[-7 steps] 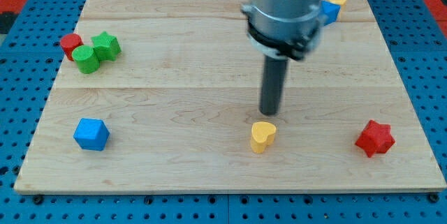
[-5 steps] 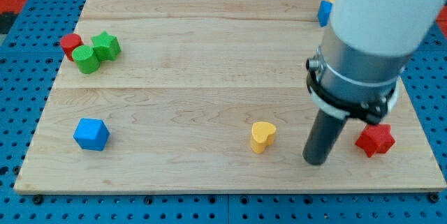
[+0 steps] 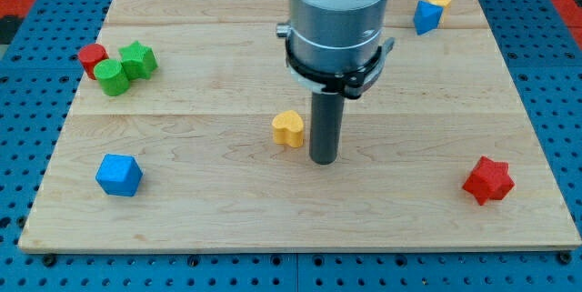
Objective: Push the heart into the green star
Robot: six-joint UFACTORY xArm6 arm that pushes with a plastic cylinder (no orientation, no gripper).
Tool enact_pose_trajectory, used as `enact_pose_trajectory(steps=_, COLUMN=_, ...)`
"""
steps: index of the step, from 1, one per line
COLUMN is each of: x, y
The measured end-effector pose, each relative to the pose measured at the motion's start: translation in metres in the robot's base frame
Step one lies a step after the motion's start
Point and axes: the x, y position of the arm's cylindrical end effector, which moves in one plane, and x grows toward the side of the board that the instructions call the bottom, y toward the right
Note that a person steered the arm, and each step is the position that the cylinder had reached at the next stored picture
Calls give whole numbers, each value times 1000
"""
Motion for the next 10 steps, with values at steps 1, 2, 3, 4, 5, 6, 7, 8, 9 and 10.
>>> enact_pose_trajectory(steps=1, x=-35, y=-40)
enact_pose_trajectory(steps=2, x=-48, y=-122)
enact_pose_trajectory(steps=3, x=-43, y=-130)
enact_pose_trajectory(steps=4, x=-21, y=-127)
enact_pose_trajectory(steps=5, x=-43, y=-152)
enact_pose_trajectory(steps=6, x=-77, y=-167)
enact_pose_trajectory(steps=7, x=-86, y=-184)
enact_pose_trajectory(steps=8, x=-86, y=-186)
enact_pose_trajectory(steps=9, x=-86, y=-205)
enact_pose_trajectory(steps=10, x=-84, y=-209)
